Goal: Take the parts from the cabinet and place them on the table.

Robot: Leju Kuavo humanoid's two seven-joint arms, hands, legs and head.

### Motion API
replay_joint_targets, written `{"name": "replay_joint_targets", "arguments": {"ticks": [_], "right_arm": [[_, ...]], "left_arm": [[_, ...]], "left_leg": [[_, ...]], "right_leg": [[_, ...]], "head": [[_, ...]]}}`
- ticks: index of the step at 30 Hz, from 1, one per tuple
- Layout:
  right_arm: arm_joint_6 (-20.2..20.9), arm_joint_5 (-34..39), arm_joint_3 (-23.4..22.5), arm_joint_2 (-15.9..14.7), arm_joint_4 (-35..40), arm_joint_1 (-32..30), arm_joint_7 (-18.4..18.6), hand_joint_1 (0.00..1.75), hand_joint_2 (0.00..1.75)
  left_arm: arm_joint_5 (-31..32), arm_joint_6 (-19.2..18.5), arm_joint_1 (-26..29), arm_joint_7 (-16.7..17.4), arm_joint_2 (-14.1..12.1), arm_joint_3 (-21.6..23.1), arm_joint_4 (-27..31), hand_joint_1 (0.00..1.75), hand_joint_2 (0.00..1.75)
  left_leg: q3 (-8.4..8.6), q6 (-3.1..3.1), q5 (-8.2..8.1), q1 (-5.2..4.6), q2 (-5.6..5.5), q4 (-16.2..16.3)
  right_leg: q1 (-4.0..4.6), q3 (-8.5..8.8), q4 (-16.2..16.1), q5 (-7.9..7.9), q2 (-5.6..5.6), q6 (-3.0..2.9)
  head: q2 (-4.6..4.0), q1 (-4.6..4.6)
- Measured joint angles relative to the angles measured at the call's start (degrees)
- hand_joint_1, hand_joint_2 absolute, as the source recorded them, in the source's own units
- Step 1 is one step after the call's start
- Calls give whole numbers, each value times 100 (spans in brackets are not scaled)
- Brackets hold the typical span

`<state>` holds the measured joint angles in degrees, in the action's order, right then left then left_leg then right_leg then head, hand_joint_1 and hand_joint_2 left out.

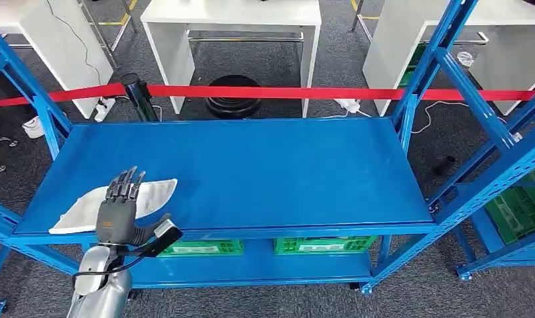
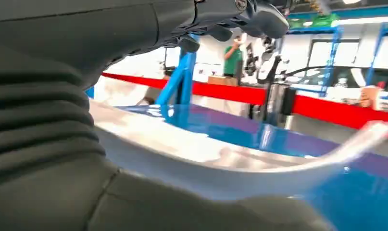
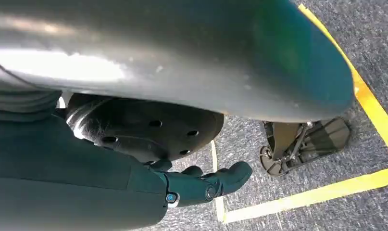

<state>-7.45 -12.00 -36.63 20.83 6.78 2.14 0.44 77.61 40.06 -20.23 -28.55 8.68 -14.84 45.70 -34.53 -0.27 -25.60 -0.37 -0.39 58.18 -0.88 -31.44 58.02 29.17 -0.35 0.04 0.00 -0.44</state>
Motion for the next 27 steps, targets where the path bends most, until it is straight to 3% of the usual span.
{"name": "replay_joint_targets", "arguments": {"ticks": [3, 4, 8, 11, 14, 27], "right_arm": [[-7, 33, 110, 0, 0, -14, -13, 0, 0], [-15, 50, 132, 0, 0, -16, -18, 0, 0], [-77, 199, 293, -2, 2, -42, -123, 0, 0], [-87, 297, 415, -2, 15, -70, -225, 0, 0], [-83, 363, 518, -2, 22, -95, -332, 0, 0], [4, 413, 752, -9, 37, -123, -391, 0, 0]], "left_arm": [[22, 0, 0, 0, -11, -129, -9, 0, 0], [39, 0, -1, 22, -13, -164, -15, 0, 175], [107, 0, -32, 361, -50, -223, -153, 0, 175], [245, 0, -94, 325, -105, -360, -360, 0, 175], [205, 0, -156, 512, -182, -389, -617, 0, 175], [-262, 39, -496, 542, -483, -310, -1075, 0, 175]], "left_leg": [[0, 0, 0, 0, -1, 0], [0, 0, 0, 0, -1, 0], [0, 0, 0, 0, -1, 0], [2, 0, 0, 0, 0, 0], [2, -1, 0, 1, 0, 0], [40, -7, -4, 1, 3, -2]], "right_leg": [[0, 1, 0, 0, 0, 0], [-1, 1, 0, 0, 0, 0], [-1, 1, 0, 0, 0, 0], [0, 1, 0, 0, 0, 0], [2, 1, 0, 0, 0, 0], [2, 32, 0, 7, 1, -10]], "head": [[-2, 0], [0, 0], [-2, 0], [0, -2], [-2, 0], [-2, 0]]}}
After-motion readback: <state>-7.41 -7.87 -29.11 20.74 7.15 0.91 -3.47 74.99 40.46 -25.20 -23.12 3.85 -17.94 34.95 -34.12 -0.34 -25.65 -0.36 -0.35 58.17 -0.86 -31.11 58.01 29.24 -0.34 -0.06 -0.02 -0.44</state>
